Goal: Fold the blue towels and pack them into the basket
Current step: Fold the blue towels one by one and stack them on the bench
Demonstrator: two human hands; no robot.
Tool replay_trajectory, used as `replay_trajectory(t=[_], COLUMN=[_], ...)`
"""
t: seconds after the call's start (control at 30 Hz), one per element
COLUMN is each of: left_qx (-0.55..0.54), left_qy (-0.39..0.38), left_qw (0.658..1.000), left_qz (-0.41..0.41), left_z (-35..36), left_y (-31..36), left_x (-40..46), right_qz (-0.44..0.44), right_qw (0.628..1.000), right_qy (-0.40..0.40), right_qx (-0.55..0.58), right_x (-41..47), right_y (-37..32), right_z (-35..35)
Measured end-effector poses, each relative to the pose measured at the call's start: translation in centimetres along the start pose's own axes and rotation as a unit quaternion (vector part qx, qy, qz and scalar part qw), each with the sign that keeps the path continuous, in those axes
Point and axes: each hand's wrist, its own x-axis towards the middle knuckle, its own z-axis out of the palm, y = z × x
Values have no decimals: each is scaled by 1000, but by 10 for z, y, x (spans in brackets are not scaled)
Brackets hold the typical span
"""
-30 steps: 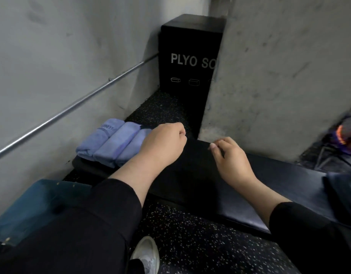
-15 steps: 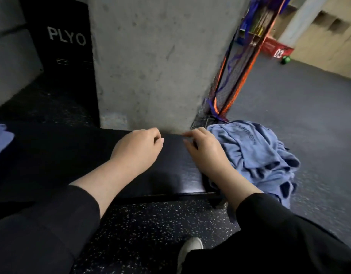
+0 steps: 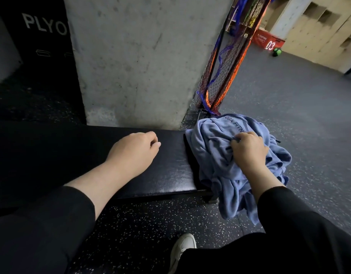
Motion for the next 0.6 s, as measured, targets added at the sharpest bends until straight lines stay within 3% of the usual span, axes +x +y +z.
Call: replay_trajectory(t=[0.2, 0.27, 0.43, 0.6], left_qx=[-8, -9, -9, -18], left_qy=[4, 4, -4, -3], left_qw=[1000, 1000, 1000, 999], left_qz=[18, 21, 25, 31], left_z=[-1, -2, -7, -11], left_y=[-2, -4, -8, -11], left_x=[2, 2, -2, -2], right_qz=[-52, -53, -10, -17], right_qw=[981, 983, 1000, 999], right_qy=[118, 92, -22, 13], right_qx=[147, 150, 13, 36], right_x=[3, 2, 3, 3], right_y=[-16, -24, -9, -6], right_z=[-13, -11, -1, 2])
